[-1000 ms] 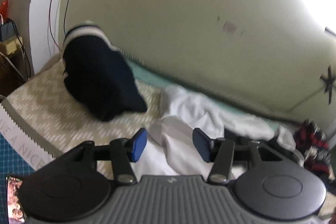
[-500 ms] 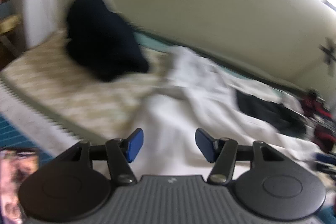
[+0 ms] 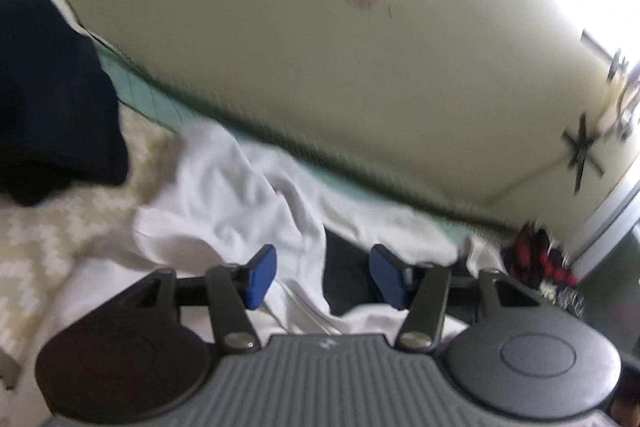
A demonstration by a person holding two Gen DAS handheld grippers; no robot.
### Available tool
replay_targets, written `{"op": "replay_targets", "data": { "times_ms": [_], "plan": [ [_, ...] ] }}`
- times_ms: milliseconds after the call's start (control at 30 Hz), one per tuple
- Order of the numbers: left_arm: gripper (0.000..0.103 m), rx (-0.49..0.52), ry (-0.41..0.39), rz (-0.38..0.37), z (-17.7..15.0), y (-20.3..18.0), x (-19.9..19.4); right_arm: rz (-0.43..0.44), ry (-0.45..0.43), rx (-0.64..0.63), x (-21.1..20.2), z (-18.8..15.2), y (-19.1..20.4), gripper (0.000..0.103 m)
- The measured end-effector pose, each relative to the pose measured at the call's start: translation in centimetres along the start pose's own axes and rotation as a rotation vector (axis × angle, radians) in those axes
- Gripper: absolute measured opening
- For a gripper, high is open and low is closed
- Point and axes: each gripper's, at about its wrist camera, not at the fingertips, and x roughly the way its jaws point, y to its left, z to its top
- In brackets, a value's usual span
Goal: Fold small clothes
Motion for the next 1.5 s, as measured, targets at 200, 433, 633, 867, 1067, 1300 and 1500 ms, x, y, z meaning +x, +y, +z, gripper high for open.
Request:
{"op": "replay_targets", "data": {
  "times_ms": [200, 433, 633, 867, 1067, 1300, 1500],
  "plan": [
    [0.052, -0.042, 0.061, 0.018, -3.1, 0.8, -2.0, 0.246, 0.196, 0.018, 0.7, -2.8, 3.6, 0.046],
    [0.054, 0.026, 0.087, 0.055, -7.4, -0.4, -4.1, 0.281, 0.353, -0.049, 8.9, -4.4, 7.7, 0.013],
    [0.057, 0.031, 0.067, 0.090, -8.7, 1.5, -6.6, -0.131, 0.009, -0.050, 6.5, 0.9, 2.1, 0.044],
    [0.060, 0.050, 0.045, 0.109, -9.6, 2.0, -6.6, 0.009, 0.081, -0.050, 0.7, -2.8, 3.2, 0.047],
    [0.061, 0.061, 0.010, 0.130, -9.2, 2.0, -8.6, 0.069, 0.199, 0.003, 2.0, -4.7, 2.7, 0.054],
    [0.068, -0.035, -0.023, 0.253, -7.6, 6.0, -12.2, -0.061, 0.036, 0.165, -2.3, -4.3, 0.6, 0.063],
    [0.076, -0.107, 0.027, 0.236, -7.6, 8.4, -11.2, -0.009, 0.099, 0.251, -9.2, -7.8, 0.7, 0.061]
  ]
}}
